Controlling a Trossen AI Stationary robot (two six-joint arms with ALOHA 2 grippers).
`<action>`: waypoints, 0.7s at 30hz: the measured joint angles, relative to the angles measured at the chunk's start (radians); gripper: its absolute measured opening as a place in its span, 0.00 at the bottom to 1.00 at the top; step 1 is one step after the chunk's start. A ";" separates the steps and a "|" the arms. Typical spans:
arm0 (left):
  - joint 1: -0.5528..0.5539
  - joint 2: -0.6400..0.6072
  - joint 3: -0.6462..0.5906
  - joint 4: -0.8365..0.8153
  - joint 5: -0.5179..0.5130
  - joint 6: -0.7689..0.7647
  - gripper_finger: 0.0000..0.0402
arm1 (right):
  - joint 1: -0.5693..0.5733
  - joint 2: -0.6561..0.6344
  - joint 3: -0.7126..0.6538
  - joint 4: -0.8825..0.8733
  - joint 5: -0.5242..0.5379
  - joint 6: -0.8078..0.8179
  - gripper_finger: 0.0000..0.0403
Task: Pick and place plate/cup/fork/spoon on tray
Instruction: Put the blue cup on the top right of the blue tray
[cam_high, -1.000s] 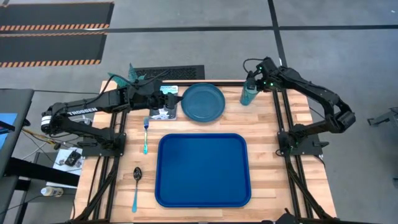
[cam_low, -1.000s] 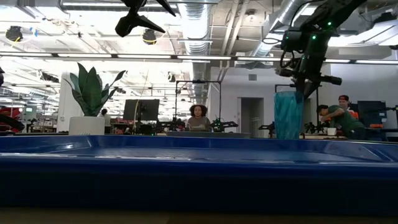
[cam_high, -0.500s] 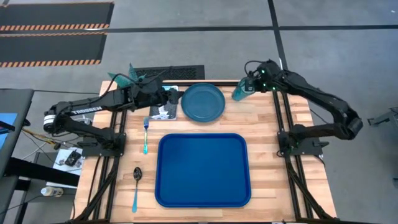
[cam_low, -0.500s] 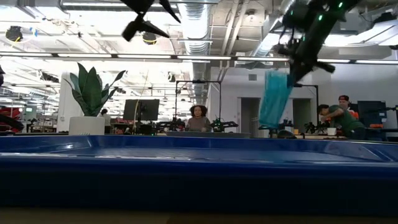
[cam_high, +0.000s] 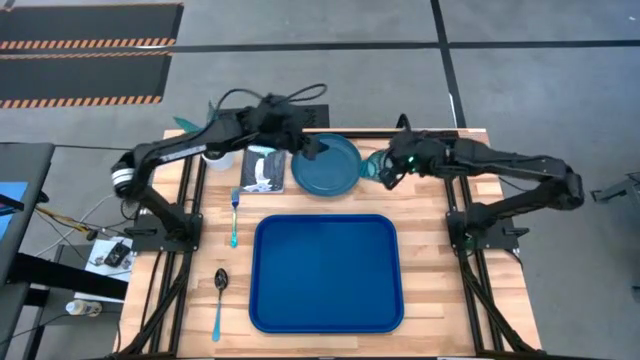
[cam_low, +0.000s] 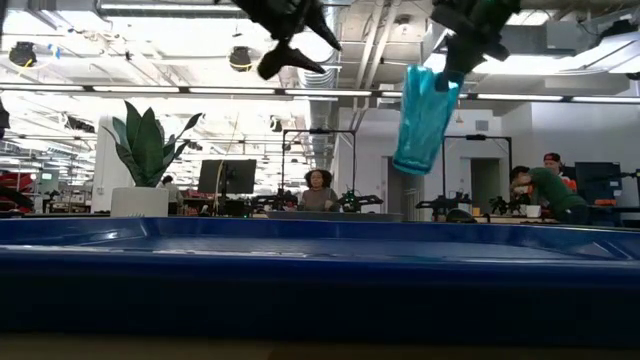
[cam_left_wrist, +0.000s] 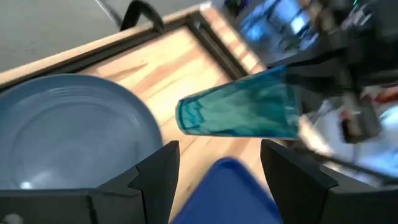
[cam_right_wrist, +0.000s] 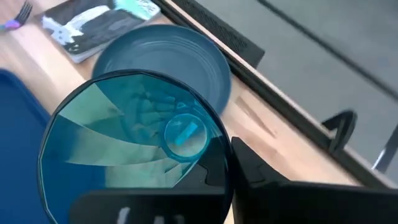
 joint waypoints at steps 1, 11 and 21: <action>-0.002 0.032 0.053 -0.053 -0.003 0.030 0.53 | 0.018 0.017 0.016 -0.003 0.024 -0.008 0.02; -0.022 0.252 0.404 -0.280 0.038 0.167 0.53 | 0.068 0.161 0.149 -0.044 0.122 -0.113 0.02; -0.105 0.273 0.413 -0.336 -0.075 0.314 0.53 | 0.067 0.188 0.153 0.016 0.088 -0.220 0.03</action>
